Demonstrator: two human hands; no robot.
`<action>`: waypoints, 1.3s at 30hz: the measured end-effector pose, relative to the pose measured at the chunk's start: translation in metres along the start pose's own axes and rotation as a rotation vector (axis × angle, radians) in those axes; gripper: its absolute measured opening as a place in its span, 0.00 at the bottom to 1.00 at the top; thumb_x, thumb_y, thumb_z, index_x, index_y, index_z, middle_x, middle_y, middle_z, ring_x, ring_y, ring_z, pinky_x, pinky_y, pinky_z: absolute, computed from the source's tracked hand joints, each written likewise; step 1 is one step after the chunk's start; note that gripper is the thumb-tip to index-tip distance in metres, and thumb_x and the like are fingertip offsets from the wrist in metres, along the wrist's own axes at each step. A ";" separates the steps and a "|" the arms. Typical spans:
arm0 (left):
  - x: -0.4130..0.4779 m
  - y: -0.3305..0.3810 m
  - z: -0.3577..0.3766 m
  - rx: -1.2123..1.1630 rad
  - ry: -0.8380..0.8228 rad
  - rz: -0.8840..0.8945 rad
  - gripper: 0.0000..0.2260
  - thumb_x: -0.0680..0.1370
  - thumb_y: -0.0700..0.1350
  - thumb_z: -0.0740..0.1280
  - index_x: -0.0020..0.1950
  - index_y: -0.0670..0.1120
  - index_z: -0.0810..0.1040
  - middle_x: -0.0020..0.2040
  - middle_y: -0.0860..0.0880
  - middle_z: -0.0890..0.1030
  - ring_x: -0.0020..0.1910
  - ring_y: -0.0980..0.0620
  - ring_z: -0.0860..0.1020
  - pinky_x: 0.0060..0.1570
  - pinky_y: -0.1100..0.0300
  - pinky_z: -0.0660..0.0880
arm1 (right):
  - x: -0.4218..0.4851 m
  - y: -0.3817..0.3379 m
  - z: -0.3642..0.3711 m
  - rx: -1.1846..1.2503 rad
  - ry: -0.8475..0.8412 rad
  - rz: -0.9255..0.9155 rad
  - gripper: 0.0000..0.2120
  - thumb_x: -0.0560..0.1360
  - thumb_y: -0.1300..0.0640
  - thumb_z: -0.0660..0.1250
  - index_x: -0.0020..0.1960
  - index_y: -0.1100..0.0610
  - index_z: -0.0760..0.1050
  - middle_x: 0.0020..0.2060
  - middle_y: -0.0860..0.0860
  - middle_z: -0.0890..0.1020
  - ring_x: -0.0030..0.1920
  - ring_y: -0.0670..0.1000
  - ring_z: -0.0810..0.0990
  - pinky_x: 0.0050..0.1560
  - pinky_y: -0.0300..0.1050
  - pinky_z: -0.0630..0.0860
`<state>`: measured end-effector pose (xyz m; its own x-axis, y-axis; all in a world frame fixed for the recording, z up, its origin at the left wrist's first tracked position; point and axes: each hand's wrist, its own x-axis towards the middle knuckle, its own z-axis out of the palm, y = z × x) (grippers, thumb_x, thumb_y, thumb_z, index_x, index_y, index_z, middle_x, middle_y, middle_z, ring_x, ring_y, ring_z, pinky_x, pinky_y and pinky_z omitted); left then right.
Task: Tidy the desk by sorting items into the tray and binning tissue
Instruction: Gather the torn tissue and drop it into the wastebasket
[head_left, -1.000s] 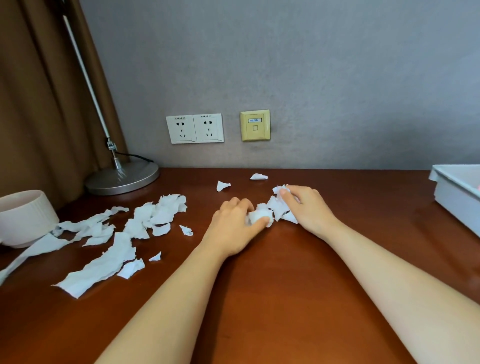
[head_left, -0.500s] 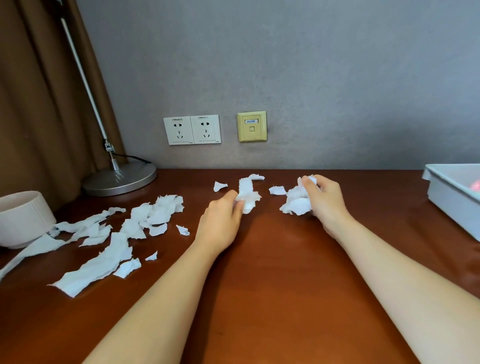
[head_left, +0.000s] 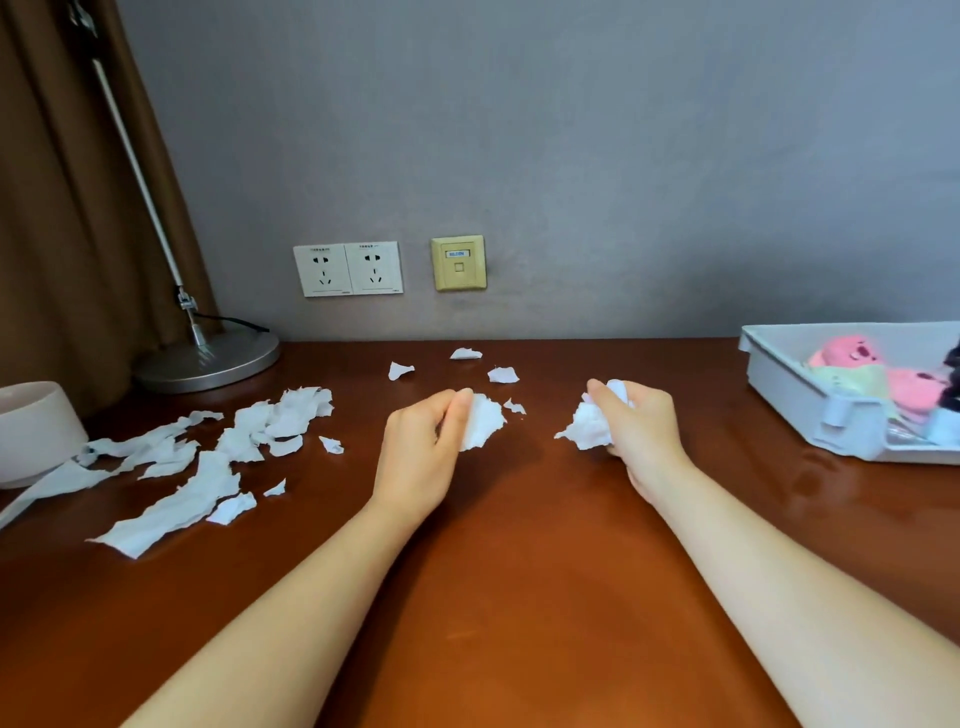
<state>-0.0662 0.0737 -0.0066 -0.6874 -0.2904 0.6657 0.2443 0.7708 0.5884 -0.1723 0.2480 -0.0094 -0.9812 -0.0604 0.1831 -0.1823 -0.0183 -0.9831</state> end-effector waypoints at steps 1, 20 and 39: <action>-0.006 0.007 0.001 -0.036 -0.012 0.005 0.21 0.79 0.53 0.57 0.29 0.49 0.56 0.27 0.54 0.58 0.28 0.56 0.60 0.29 0.63 0.56 | -0.007 -0.002 -0.005 -0.015 -0.002 -0.003 0.16 0.74 0.58 0.66 0.41 0.73 0.72 0.34 0.54 0.81 0.38 0.53 0.78 0.40 0.45 0.70; -0.096 0.134 0.023 -0.088 -0.223 -0.049 0.13 0.80 0.49 0.60 0.39 0.48 0.77 0.34 0.57 0.78 0.40 0.61 0.78 0.40 0.74 0.69 | -0.140 -0.039 -0.114 -0.007 0.064 0.080 0.08 0.76 0.55 0.67 0.39 0.55 0.79 0.34 0.49 0.79 0.36 0.49 0.77 0.31 0.38 0.71; -0.195 0.335 0.143 -0.640 -0.920 0.185 0.21 0.80 0.46 0.59 0.33 0.33 0.72 0.26 0.45 0.71 0.21 0.58 0.63 0.22 0.69 0.61 | -0.264 -0.031 -0.338 -0.146 0.441 -0.117 0.27 0.74 0.61 0.67 0.25 0.52 0.54 0.25 0.48 0.56 0.29 0.48 0.57 0.30 0.41 0.55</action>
<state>0.0516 0.4701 -0.0047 -0.7811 0.5286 0.3322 0.5175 0.2506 0.8182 0.0707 0.6021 -0.0299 -0.8808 0.3636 0.3033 -0.2690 0.1430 -0.9525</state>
